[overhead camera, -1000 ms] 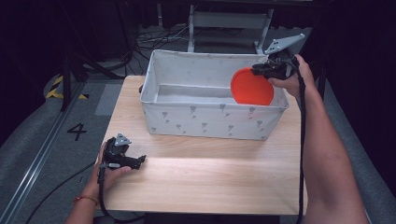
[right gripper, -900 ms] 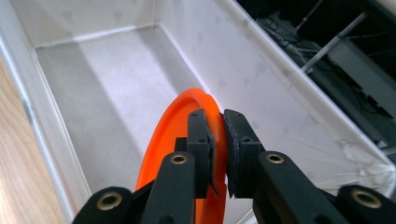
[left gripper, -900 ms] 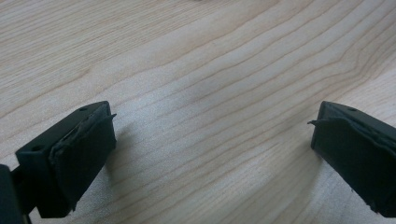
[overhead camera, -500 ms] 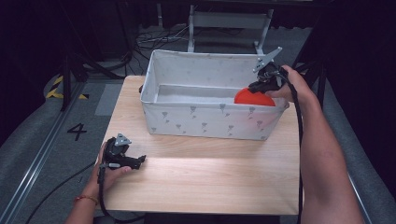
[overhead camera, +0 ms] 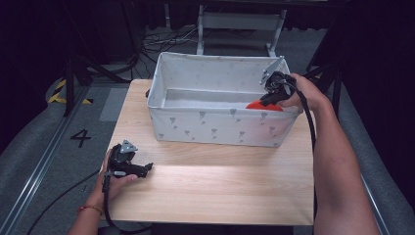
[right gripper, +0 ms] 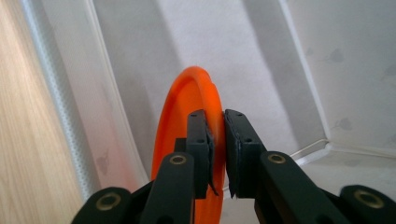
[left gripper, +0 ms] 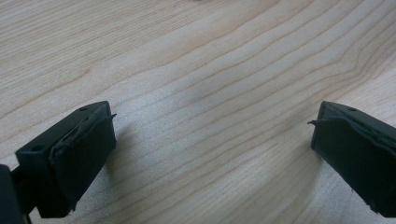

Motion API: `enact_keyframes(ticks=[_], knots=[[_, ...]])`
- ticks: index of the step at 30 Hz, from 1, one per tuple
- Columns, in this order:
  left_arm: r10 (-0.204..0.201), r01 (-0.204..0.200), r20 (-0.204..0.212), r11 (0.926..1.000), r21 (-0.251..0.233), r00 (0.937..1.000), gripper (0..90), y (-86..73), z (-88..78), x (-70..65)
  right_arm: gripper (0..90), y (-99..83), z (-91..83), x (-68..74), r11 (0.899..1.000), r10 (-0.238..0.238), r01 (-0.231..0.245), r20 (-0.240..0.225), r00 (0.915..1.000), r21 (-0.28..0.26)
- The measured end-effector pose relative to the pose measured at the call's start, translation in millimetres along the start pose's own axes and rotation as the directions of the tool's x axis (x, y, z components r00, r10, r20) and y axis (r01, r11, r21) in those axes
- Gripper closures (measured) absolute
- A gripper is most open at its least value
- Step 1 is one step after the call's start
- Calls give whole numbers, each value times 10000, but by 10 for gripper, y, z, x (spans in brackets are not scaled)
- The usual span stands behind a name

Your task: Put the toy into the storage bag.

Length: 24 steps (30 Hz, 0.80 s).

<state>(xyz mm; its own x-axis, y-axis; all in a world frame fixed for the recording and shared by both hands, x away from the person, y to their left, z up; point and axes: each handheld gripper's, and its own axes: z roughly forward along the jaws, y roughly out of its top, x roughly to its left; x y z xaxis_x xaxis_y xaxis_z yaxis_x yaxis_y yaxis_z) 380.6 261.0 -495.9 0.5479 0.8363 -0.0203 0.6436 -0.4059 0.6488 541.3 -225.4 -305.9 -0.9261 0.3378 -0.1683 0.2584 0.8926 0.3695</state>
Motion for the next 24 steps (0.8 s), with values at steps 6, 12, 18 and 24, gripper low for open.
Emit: enact_keyframes(ticks=[6, 12, 18, 24], knots=[[3, -3, -16, 10000, 10, 10000, 2, 0, -1, 0, 796, 6, 55, 18, 9992, 177, -168, -240, 9996, 353], [2, -2, 8, 10000, 5, 10000, 2, 1, 0, 0, 782, 17, 4, 20, 9999, 119, -118, -74, 9999, 111], [11, -11, 7, 10000, 7, 10000, 2, 1, 0, 1, 749, 11, -47, 43, 9987, 253, -246, 162, 9995, -441], [10, -10, 10, 10000, 11, 10000, 2, 1, 0, 1, 681, -37, -149, 50, 9896, 767, -685, 614, 9952, -1263]])
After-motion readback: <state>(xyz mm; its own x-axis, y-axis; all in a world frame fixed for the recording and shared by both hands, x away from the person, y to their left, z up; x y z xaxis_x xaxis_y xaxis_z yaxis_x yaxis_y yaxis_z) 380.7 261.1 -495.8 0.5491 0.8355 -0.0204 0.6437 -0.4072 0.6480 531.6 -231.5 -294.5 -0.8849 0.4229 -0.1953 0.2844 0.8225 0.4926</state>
